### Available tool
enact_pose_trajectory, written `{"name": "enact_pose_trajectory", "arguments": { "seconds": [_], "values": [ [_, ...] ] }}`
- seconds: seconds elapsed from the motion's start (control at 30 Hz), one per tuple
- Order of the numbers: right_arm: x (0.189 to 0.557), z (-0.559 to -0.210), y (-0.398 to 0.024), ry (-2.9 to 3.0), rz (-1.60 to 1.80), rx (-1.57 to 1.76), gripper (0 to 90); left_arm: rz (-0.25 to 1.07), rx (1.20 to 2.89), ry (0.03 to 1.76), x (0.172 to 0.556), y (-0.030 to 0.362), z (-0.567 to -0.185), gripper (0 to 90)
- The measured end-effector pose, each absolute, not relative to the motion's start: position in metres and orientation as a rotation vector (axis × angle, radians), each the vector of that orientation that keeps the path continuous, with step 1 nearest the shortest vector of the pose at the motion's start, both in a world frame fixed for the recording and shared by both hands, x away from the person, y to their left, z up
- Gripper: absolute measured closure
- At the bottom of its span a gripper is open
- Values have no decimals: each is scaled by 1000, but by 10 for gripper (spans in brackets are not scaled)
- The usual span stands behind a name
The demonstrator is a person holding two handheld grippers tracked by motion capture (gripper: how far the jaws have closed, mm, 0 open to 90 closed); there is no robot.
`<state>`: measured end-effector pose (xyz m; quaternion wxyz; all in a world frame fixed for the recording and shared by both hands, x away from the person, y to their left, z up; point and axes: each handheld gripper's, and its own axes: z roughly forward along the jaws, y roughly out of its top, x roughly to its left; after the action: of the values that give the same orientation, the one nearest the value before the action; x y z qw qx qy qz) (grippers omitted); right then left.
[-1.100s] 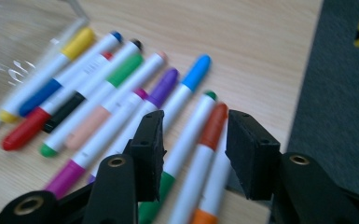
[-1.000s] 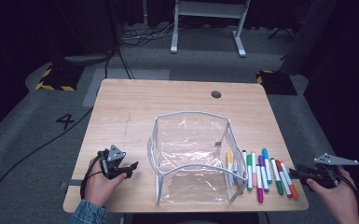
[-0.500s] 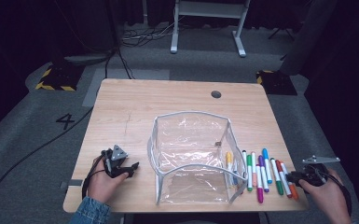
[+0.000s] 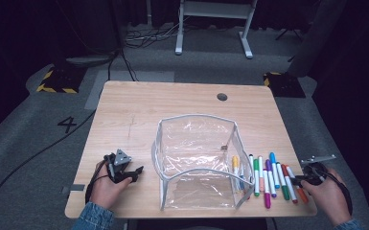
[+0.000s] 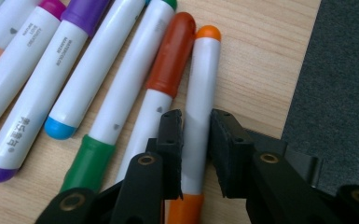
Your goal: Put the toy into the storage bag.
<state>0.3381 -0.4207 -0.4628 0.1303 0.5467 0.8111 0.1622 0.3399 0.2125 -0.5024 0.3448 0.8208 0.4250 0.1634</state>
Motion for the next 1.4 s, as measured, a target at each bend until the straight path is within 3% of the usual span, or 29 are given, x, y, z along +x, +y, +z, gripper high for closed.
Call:
{"name": "enact_pose_trajectory", "arguments": {
  "seconds": [0.73, 1.4],
  "values": [
    [336, -455, -425, 2307, 549, 1700, 770, 424, 2130, 1110, 340, 212, -502, 355],
    [333, -375, -402, 2319, 803, 1444, 770, 422, 2123, 1119, 340, 210, -503, 347]
  ]
}}
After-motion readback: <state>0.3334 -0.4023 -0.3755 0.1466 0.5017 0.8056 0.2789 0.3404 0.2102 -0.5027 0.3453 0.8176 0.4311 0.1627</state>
